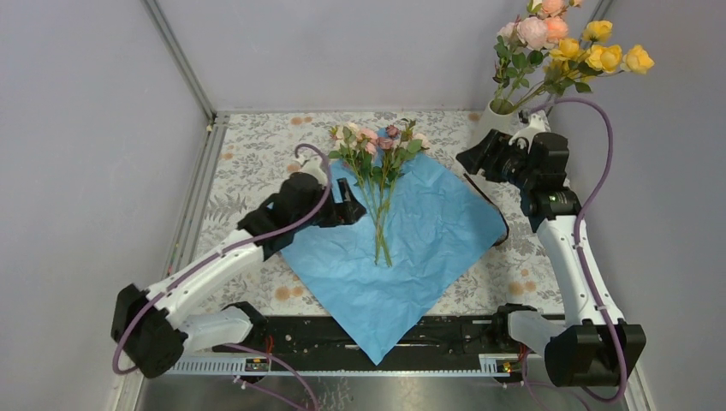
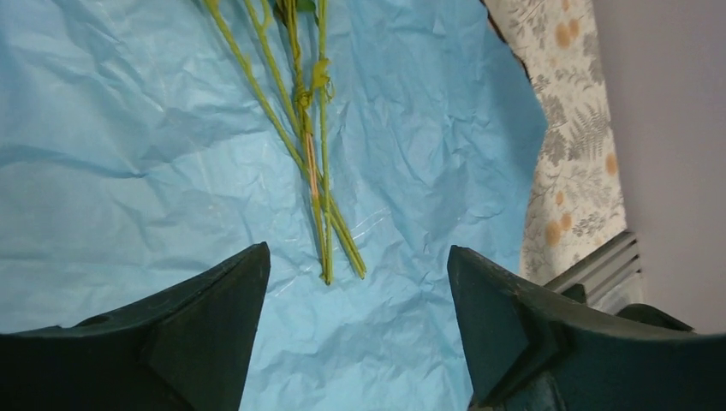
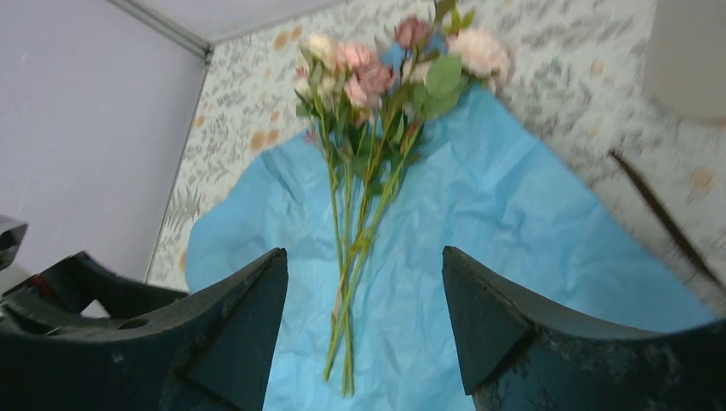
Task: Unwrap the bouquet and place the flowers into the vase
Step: Insert the fake flower into the vase, then pick up the fake flower from the wrapping paper.
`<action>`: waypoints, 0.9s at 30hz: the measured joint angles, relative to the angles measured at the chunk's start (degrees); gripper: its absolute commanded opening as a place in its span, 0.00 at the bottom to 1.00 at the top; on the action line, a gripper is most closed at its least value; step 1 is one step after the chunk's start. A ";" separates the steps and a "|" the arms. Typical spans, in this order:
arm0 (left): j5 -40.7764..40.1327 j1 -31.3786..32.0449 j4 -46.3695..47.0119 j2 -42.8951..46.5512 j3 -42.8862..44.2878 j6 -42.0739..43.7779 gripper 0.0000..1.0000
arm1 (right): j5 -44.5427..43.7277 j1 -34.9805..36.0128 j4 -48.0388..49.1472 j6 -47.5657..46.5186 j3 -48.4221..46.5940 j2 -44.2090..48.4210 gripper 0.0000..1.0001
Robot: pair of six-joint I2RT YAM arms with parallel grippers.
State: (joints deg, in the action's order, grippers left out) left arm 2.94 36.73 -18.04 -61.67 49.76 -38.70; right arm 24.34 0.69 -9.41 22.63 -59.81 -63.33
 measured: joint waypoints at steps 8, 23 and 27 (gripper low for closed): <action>-7.76 10.29 4.39 -16.87 3.39 -1.40 0.59 | 1.75 0.11 -4.37 2.10 9.60 4.55 0.70; -18.03 16.87 4.02 -38.77 19.45 5.88 0.48 | 1.62 0.11 -7.06 4.85 20.06 14.86 0.70; -19.85 17.40 2.05 -42.16 21.05 7.48 0.47 | 1.55 0.11 -8.33 4.87 20.20 14.80 0.70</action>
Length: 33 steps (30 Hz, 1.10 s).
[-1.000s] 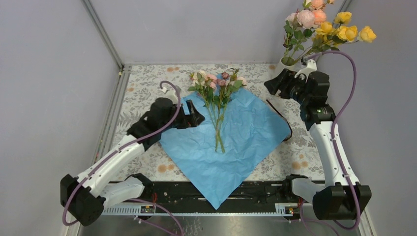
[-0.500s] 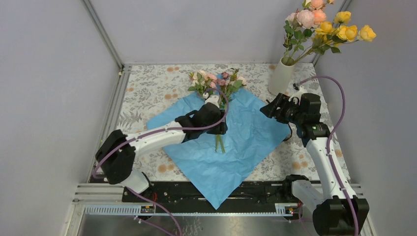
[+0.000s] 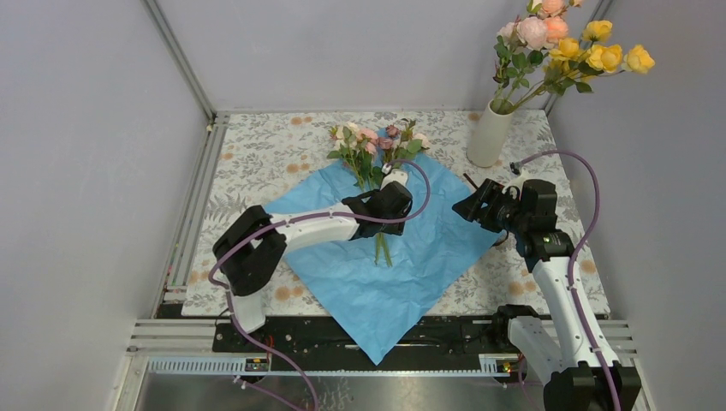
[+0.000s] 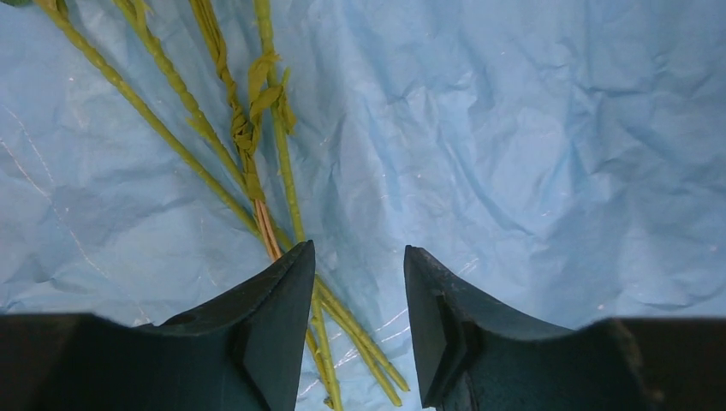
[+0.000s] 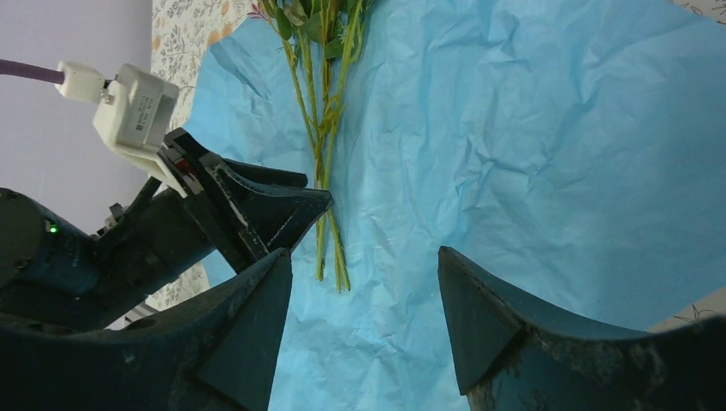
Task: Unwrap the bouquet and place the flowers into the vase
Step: Pick up the fake flower from the wrapping paper.
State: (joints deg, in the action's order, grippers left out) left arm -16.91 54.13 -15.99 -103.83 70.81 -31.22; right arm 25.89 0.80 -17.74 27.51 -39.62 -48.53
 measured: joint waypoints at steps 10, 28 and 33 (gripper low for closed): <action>-2.05 0.20 -1.55 -3.15 1.88 1.53 0.45 | 0.04 0.00 -0.48 0.00 0.00 0.07 0.70; -5.88 0.20 -2.62 -7.10 4.50 2.54 0.44 | -0.28 0.00 -2.69 -0.42 0.00 0.02 0.70; -6.32 0.20 -2.60 -7.80 4.50 2.54 0.43 | -0.28 0.00 -2.80 -0.48 0.00 0.00 0.70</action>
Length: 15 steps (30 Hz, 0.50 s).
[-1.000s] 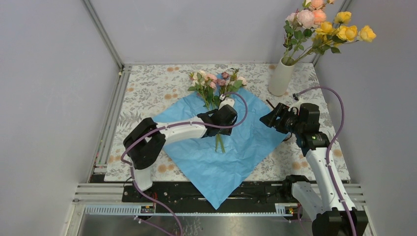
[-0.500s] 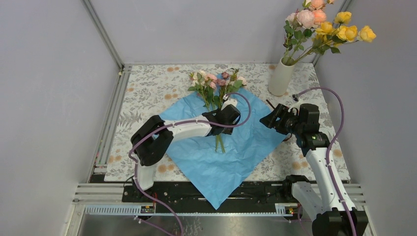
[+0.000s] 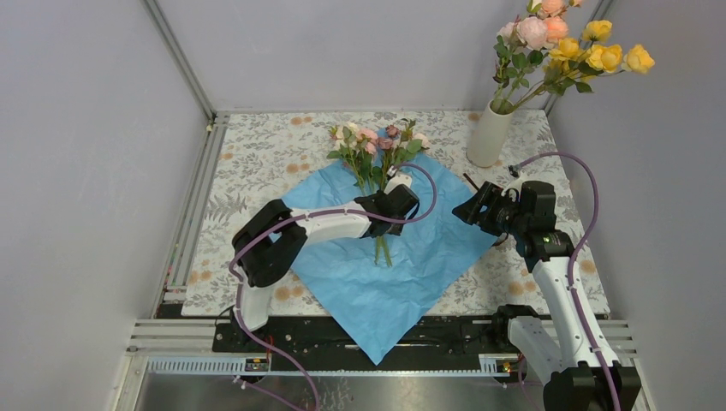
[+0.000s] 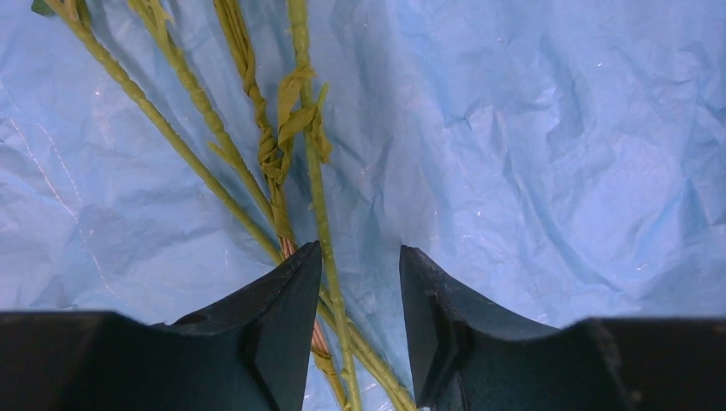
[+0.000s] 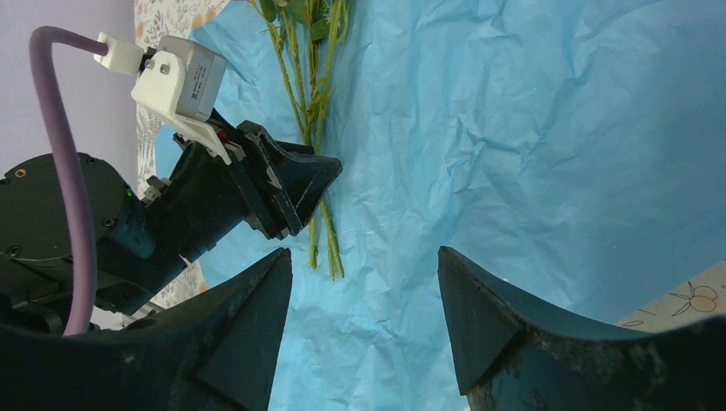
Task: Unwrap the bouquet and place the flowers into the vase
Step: Pick up the fake flower from the wrapping paper.
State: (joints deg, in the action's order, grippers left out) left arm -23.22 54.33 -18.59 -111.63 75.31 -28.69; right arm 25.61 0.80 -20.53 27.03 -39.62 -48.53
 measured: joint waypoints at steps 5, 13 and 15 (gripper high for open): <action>-0.02 -0.44 -0.04 -0.74 0.00 -0.02 0.43 | -0.02 0.00 -0.70 -0.28 0.00 0.00 0.70; 0.50 -0.85 0.28 -0.87 0.00 -0.02 0.41 | -0.04 0.00 -1.07 -0.61 0.00 0.02 0.70; 0.68 -0.85 0.31 -1.18 0.00 -0.02 0.40 | -0.04 0.00 -1.07 -0.66 0.00 0.02 0.70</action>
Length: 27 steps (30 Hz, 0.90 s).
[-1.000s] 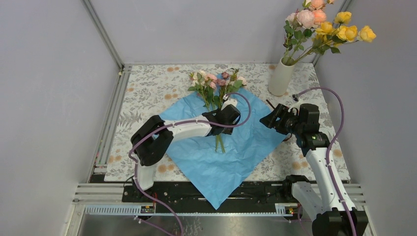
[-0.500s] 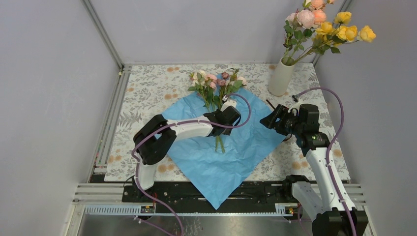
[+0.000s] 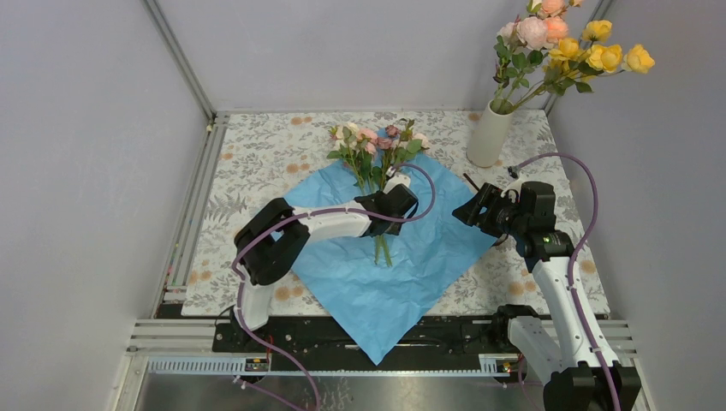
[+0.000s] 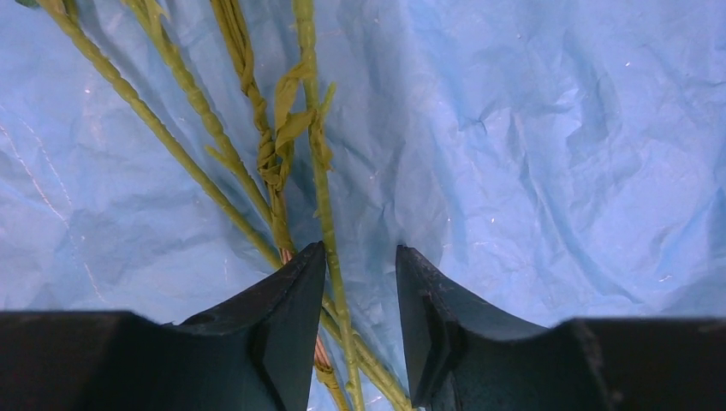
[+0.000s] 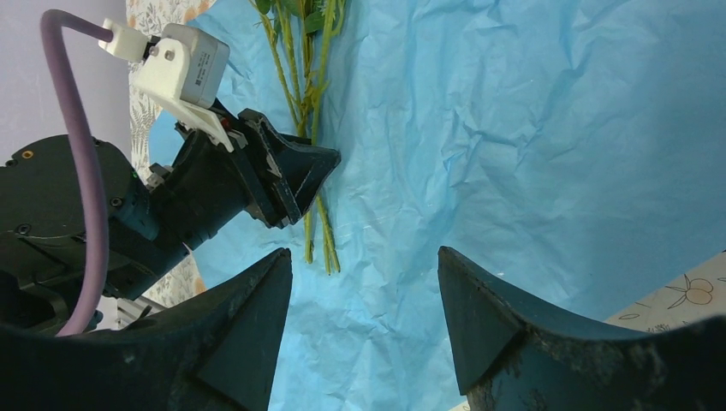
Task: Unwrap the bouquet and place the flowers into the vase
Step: Pick up the fake flower from the wrapping paper.
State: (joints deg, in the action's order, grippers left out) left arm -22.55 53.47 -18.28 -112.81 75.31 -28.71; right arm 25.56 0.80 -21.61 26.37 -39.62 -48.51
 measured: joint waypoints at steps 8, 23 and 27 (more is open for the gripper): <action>0.61 0.00 0.35 -1.09 0.09 -0.24 0.26 | 0.00 0.00 -0.02 -0.28 0.00 0.00 0.70; 2.54 -0.09 1.29 -1.68 0.48 -2.62 0.00 | -0.55 0.00 -1.29 -0.61 0.00 0.09 0.70; 4.48 -0.09 3.21 -0.92 -0.44 -4.42 0.00 | -0.68 0.00 -1.95 -0.61 0.00 0.57 0.70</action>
State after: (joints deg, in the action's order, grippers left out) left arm -18.06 53.39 -15.07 -113.73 74.87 -33.12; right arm 24.88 0.80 -23.55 25.76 -39.62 -47.94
